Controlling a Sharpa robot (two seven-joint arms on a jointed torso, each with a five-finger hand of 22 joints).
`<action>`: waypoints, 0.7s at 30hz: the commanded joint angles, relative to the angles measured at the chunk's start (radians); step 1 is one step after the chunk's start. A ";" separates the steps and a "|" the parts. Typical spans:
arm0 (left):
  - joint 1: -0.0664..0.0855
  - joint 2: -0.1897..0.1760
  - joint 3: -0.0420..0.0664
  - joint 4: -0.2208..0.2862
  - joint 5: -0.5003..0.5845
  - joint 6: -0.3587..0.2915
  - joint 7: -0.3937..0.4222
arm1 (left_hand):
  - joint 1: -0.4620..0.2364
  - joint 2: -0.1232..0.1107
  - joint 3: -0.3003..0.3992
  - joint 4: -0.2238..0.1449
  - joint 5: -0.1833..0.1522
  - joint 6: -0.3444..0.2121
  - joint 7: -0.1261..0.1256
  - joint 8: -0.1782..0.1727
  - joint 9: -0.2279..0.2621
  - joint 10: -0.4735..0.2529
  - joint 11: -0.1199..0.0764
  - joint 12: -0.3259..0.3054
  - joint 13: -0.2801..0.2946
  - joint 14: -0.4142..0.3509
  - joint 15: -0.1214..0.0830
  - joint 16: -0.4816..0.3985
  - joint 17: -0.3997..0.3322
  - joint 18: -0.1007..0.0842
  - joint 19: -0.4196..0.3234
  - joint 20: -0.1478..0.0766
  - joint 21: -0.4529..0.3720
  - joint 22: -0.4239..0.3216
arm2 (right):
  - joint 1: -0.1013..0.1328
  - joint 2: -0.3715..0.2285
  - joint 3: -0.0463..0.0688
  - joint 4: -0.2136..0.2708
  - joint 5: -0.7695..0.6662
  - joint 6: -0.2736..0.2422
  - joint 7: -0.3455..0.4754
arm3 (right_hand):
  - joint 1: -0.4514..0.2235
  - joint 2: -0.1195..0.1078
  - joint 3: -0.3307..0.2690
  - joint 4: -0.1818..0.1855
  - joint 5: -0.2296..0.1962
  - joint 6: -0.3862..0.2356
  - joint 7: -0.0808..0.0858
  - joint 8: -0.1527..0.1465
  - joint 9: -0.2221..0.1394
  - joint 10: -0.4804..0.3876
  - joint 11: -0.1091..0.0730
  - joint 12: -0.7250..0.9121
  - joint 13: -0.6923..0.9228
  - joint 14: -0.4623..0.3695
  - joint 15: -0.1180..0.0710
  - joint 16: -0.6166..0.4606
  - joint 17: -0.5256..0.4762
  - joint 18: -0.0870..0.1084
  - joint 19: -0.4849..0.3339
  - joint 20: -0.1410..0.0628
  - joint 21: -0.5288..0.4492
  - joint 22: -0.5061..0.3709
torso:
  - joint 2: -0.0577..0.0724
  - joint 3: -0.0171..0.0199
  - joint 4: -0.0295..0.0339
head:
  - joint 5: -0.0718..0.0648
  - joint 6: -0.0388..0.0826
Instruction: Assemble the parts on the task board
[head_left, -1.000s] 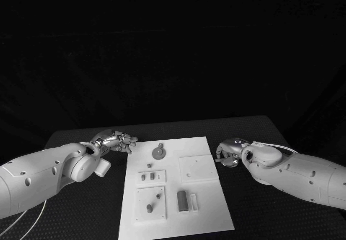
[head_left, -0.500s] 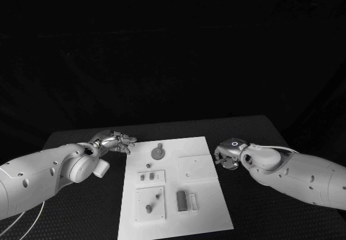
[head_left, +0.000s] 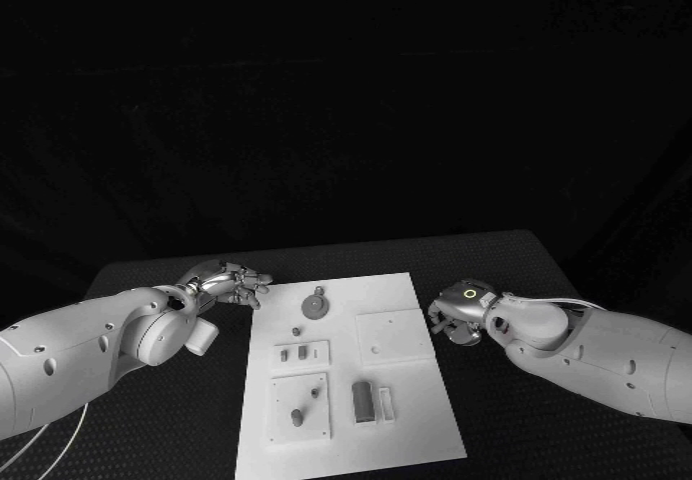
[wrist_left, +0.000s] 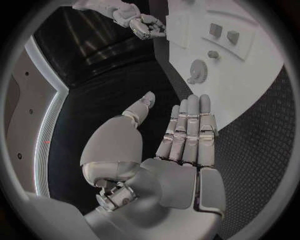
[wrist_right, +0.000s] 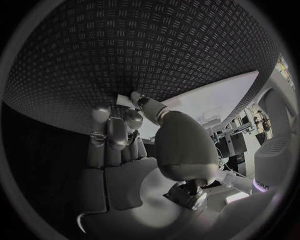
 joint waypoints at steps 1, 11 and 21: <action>0.001 0.001 0.000 0.001 -0.003 0.012 0.005 | -0.004 0.006 0.000 0.004 -0.003 -0.005 -0.002 0.006 -0.001 -0.005 0.000 0.001 0.001 -0.004 0.000 -0.006 0.002 0.011 -0.005 0.003 -0.004 0.000 | -0.007 -0.006 -0.010 0.009 -0.030 0.015 0.052 | -0.008 -0.008 0.005 0.005 0.002 0.027 0.006 0.007 0.002 0.008 0.000 0.007 0.000 0.006 0.001 0.002 0.002 0.008 0.006 -0.002 0.001 0.016 | 0.000 0.0003 0.0005 | -0.001 0.000; 0.001 0.002 0.000 0.002 -0.003 0.012 0.004 | -0.004 0.006 0.000 0.004 -0.003 -0.006 -0.002 0.006 -0.001 -0.005 0.000 0.001 0.001 -0.004 0.000 -0.006 0.002 0.011 -0.005 0.003 -0.004 0.000 | 0.003 -0.015 -0.027 0.023 -0.031 0.053 0.058 | -0.017 -0.038 0.021 0.005 0.002 -0.033 0.001 -0.027 -0.015 -0.003 -0.002 0.017 -0.002 -0.010 0.000 -0.009 -0.023 0.008 0.003 -0.003 -0.007 0.015 | 0.000 -0.0013 0.0000 | -0.002 0.002; 0.001 -0.001 0.000 0.001 -0.003 0.012 0.002 | -0.003 0.006 -0.001 0.003 -0.003 -0.006 -0.002 0.006 -0.001 -0.005 0.000 0.001 0.001 -0.004 0.000 -0.006 0.002 0.011 -0.005 0.003 -0.004 0.000 | 0.004 -0.024 -0.029 0.021 -0.050 0.019 0.020 | -0.016 -0.077 0.025 0.004 0.002 -0.145 -0.006 -0.079 -0.050 -0.024 -0.009 0.022 -0.007 -0.037 -0.005 -0.018 -0.046 0.008 -0.006 -0.002 -0.016 0.016 | 0.000 -0.0010 0.0009 | -0.005 0.002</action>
